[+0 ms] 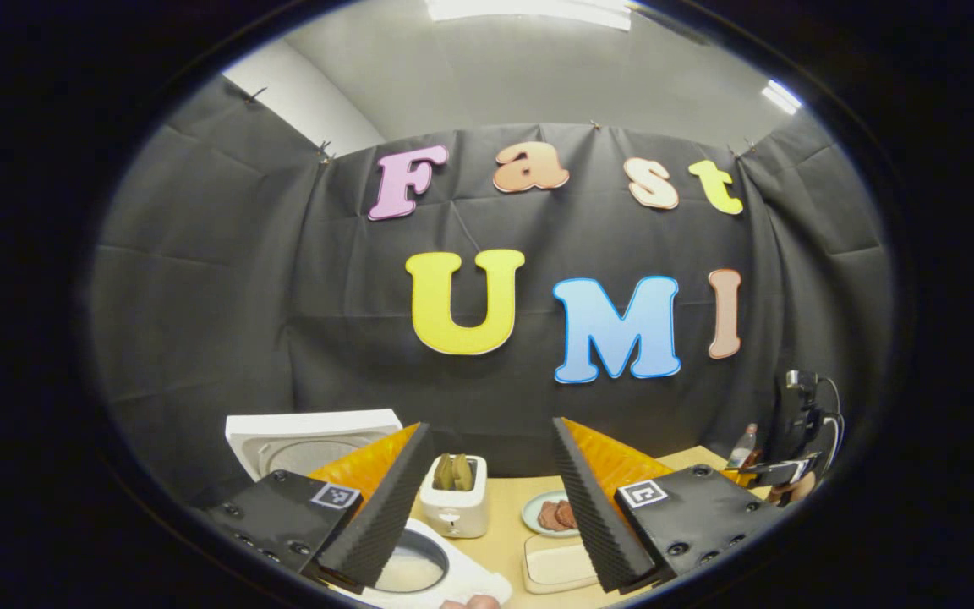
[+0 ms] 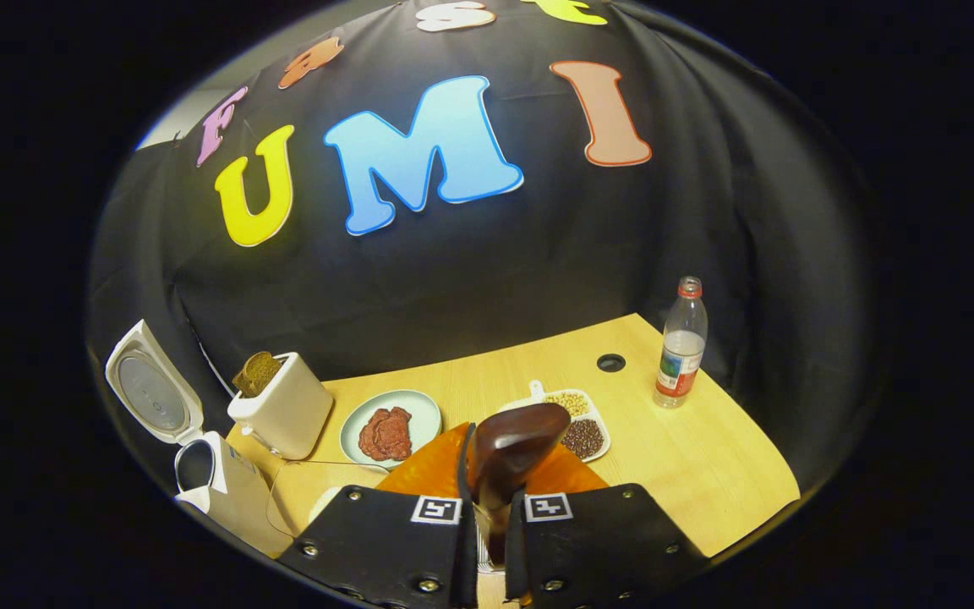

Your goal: Close the left gripper, press the button to open the rice cooker; take a wooden spoon from the chopstick holder with the right hand, scoop a spoonful of rice and pour it into the rice cooker, then put the wooden spoon back into the chopstick holder.

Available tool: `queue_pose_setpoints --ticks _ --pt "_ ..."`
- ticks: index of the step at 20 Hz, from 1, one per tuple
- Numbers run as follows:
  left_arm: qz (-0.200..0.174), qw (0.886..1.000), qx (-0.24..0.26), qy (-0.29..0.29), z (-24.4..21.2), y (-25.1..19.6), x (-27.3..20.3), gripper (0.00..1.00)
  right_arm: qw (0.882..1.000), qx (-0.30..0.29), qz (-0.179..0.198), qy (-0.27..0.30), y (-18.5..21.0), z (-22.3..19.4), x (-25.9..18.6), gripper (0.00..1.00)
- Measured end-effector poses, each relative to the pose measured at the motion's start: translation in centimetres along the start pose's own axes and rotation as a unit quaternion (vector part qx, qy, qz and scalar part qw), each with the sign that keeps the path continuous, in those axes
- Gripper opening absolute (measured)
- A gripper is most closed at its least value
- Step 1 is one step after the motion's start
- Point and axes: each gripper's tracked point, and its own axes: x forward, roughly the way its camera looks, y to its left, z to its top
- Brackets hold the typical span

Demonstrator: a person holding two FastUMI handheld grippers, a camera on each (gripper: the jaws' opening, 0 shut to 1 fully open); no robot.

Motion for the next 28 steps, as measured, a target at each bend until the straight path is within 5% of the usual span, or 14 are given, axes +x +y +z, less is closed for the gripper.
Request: queue_pose_setpoints --ticks 19,21,22,24,28 --pt "-0.001 0.999 0.032 0.004 0.4 0.1 -1.0 0.93 0.999 -0.005 -0.033 -0.007 -1.0 -4.3 2.6 0.19" --pt "-0.001 1.0 0.024 0.003 0.2 0.0 -0.7 0.93 0.998 -0.034 -0.043 -0.016 -1.7 -3.3 1.9 0.33" --pt "-0.003 1.0 0.018 0.001 0.2 -0.1 -0.5 0.93 0.997 -0.047 -0.048 -0.027 -2.0 -2.2 1.6 0.58" --pt "-0.006 1.0 0.007 -0.001 0.2 -0.3 -0.1 0.93 0.995 -0.066 -0.053 -0.051 -2.1 0.1 0.4 0.89" --pt "-0.008 1.0 0.0 0.0 0.1 -0.3 0.7 0.93 0.992 -0.069 -0.047 -0.097 -1.9 5.3 -2.3 0.93"
